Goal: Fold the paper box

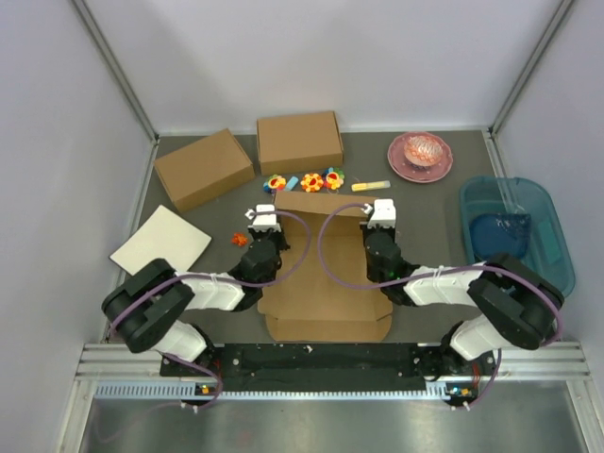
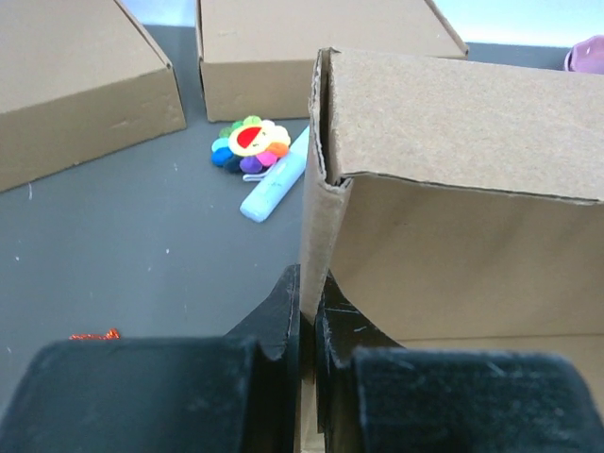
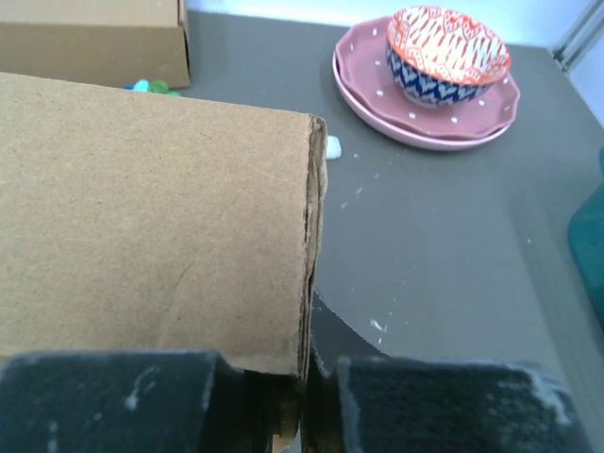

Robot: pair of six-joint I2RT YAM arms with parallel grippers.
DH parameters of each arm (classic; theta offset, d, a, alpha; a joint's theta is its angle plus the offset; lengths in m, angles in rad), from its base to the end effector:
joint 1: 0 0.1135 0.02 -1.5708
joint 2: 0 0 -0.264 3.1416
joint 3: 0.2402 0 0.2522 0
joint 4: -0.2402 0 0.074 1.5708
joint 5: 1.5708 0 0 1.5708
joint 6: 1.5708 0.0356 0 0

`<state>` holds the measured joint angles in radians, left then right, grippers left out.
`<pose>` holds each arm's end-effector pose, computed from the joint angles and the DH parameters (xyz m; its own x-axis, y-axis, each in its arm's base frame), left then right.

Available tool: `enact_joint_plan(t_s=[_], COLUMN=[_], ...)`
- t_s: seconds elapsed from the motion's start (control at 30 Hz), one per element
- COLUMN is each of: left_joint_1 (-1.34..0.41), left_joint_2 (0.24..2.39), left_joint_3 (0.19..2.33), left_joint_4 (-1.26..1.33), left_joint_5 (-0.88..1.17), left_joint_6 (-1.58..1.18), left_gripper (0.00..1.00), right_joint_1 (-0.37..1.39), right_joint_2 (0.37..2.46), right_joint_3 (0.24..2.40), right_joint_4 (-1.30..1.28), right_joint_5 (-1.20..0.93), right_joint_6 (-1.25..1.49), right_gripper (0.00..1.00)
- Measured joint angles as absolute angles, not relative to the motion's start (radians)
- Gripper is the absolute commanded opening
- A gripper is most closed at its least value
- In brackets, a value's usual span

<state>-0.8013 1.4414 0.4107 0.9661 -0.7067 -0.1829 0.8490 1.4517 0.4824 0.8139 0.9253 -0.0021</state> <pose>0.2004 -0.1737 0.1895 -0.0615 -0.1353 -0.9889 0.0857 0.9864 -0.1403 0.2004 0.1846 0.1928 -0.1024 -0.1183 -0.9877 0.0697 0.9896 -0.1257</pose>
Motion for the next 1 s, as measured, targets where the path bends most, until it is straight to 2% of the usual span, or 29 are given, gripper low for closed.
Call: enact_joint_plan(t_s=[0.03,0.13,0.17,0.23,0.27,0.37,0.67,1.0], left_joint_1=[-0.801,-0.804,-0.807,-0.811,-0.811,-0.814,-0.835,-0.839], left_joint_2=[1.466,1.517,1.528,1.538,1.542,1.547,1.547,1.547], left_joint_3=[0.404,0.385,0.381,0.373,0.365,0.345,0.338,0.341], left_joint_4=[0.994,1.041,1.063,1.092,1.109,1.153,1.168,1.167], left_joint_5=[-0.704,-0.697,-0.698,-0.704,-0.708,-0.725,-0.789,-0.910], left_joint_6=[-0.185,-0.195,-0.197,-0.200,-0.203,-0.206,-0.171,-0.103], left_gripper=[0.00,0.00,0.00,0.00,0.00,0.00,0.00,0.00], right_joint_1=[0.849,0.849,0.849,0.849,0.849,0.849,0.878,0.944], right_joint_2=[1.457,1.462,1.462,1.456,1.452,1.413,1.229,0.900], right_joint_3=[0.474,0.455,0.452,0.452,0.451,0.447,0.467,0.466], right_joint_4=[0.816,0.789,0.778,0.727,0.690,0.577,0.257,0.027], right_joint_5=[0.927,0.928,0.928,0.931,0.931,0.919,0.873,0.678], right_joint_6=[0.008,0.046,0.058,0.087,0.102,0.146,0.258,0.247], right_gripper=[0.03,0.20,0.30,0.38,0.45,0.53,0.64,0.67])
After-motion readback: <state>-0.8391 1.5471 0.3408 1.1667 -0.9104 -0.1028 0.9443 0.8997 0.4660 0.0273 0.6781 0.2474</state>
